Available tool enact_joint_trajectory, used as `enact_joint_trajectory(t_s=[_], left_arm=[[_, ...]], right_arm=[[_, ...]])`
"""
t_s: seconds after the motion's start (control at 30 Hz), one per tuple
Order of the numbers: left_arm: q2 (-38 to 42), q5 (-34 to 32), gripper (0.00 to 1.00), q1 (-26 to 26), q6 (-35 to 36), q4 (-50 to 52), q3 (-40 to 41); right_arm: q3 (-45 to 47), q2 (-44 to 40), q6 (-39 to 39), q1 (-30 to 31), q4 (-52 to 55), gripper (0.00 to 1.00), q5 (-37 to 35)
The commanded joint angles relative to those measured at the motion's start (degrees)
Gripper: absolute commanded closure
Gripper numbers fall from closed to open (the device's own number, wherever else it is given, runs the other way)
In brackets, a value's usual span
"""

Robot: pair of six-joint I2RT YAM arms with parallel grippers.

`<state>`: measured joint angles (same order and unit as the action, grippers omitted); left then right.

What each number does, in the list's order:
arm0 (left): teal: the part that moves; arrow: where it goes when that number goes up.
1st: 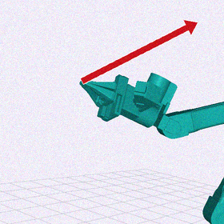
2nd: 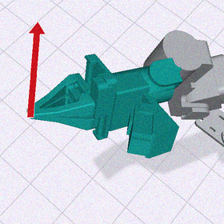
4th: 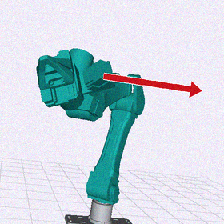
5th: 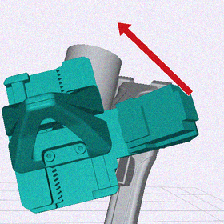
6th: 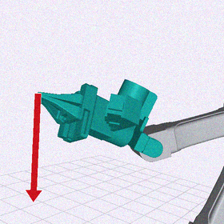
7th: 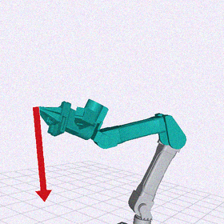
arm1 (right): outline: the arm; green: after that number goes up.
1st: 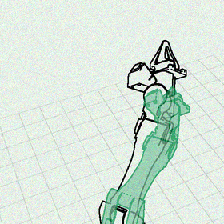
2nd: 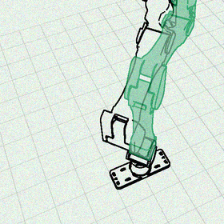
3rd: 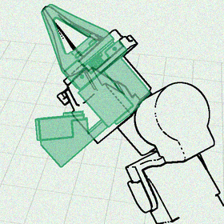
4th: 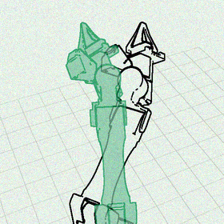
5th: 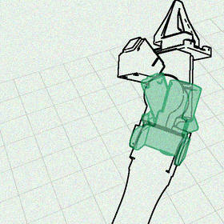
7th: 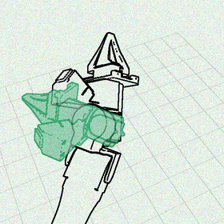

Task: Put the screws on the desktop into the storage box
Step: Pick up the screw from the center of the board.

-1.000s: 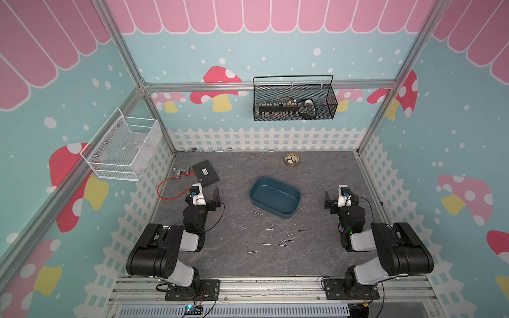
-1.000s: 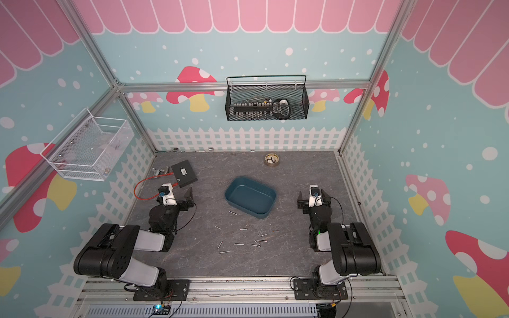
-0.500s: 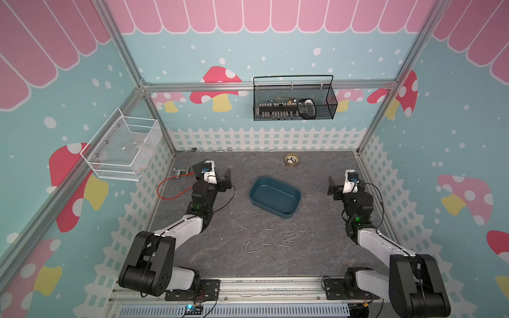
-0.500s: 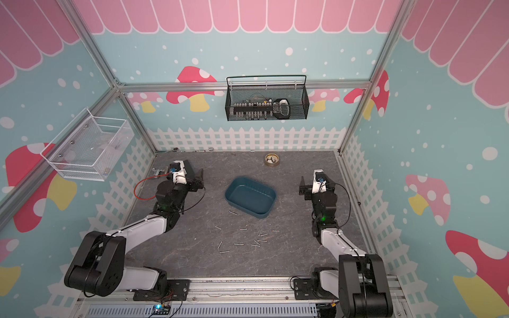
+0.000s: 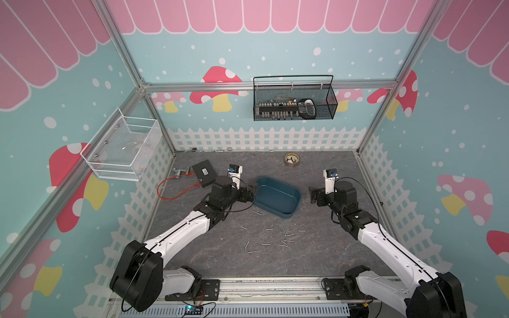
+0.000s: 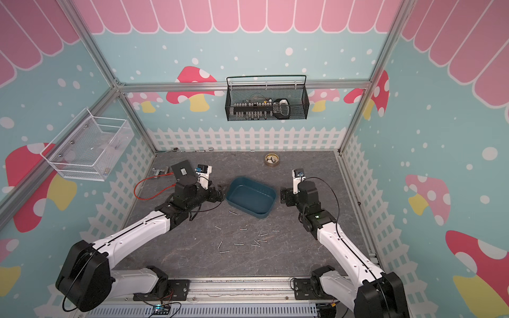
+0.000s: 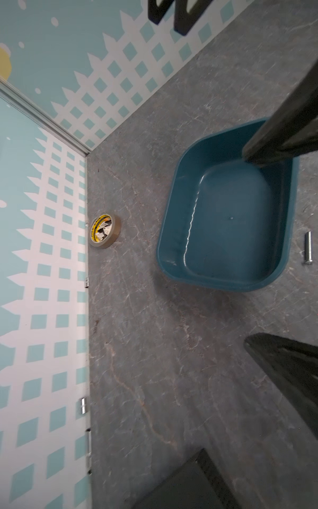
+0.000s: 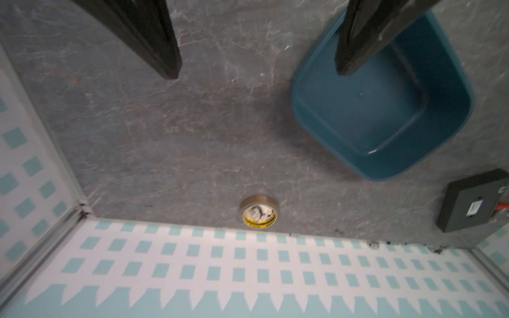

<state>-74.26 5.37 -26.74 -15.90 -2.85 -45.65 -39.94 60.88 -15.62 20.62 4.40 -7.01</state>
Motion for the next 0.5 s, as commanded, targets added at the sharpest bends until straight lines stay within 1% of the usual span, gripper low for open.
enact_joint_trajectory(t_s=[0.0,0.1,0.17,0.37,0.47], left_arm=[[0.7,5.9,0.01,-0.1,-3.2,7.9,-2.0],[-0.2,8.5,0.01,-0.1,-2.5,11.3,-3.2],[-0.9,9.8,0.01,0.0,-2.3,13.7,-4.2],[-1.4,14.4,0.01,0.2,-2.5,16.7,-3.9],[-0.7,17.8,0.01,1.3,-3.6,16.5,-2.5]], right_arm=[[-1.8,1.4,-3.0,3.2,11.8,0.05,-0.5],[-3.4,4.1,-3.3,7.5,17.2,0.06,-0.5],[-3.9,5.6,-4.3,9.6,19.7,0.08,-0.6],[-4.3,8.0,-5.9,12.9,23.3,0.15,1.1],[-4.8,9.8,-5.6,14.2,25.7,0.16,2.3]])
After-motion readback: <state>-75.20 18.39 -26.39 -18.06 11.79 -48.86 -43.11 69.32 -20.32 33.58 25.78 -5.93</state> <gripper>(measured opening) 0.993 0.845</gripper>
